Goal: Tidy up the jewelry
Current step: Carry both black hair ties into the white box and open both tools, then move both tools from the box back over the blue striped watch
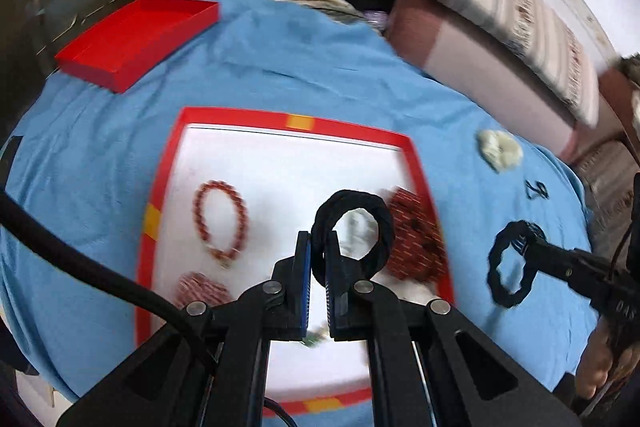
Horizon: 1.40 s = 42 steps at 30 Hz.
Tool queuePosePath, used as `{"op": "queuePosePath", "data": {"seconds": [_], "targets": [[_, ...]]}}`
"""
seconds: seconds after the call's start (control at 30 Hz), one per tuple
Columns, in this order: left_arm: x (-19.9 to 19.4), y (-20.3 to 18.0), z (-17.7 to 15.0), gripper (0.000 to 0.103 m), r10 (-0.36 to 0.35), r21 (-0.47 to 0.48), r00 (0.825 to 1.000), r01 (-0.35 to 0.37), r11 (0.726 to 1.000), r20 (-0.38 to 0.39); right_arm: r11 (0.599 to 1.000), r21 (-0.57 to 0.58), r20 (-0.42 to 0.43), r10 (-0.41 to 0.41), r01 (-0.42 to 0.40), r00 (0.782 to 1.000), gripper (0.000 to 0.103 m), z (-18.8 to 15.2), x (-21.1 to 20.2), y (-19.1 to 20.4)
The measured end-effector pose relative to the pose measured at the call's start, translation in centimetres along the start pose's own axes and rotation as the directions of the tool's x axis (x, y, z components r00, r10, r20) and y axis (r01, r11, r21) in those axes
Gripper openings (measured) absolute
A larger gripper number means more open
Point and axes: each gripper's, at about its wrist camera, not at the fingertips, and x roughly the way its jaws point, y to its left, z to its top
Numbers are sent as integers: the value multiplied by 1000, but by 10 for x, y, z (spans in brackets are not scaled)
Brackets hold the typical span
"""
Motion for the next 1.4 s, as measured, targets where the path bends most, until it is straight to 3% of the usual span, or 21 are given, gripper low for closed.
{"op": "queuePosePath", "data": {"seconds": [0.23,0.57,0.9,1.1,1.17,1.27,1.33,1.4], "targets": [[31,22,31,6,58,-15,998,-58,998,-31,998,-33,-8,-53,52,999,7,26,45,18],[86,38,52,6,146,-29,984,-150,988,-101,991,-5,-60,-135,135,989,7,50,111,-2],[104,47,60,6,162,-47,980,-169,985,-119,985,21,-81,-172,174,982,7,53,131,-21],[109,47,67,6,182,-66,976,-191,979,-120,969,24,-74,-242,244,967,8,54,131,-31],[109,47,66,14,188,-71,975,-197,978,-118,970,35,-81,-236,240,968,11,54,130,-34],[106,45,65,35,198,-77,974,-207,975,-110,972,37,-67,-229,232,971,30,55,124,-33],[100,45,64,35,192,-86,976,-201,976,-99,970,33,-50,-238,240,970,38,56,118,-29],[94,43,65,35,180,-96,979,-189,977,-93,971,33,-35,-236,237,971,39,59,110,-27]]}}
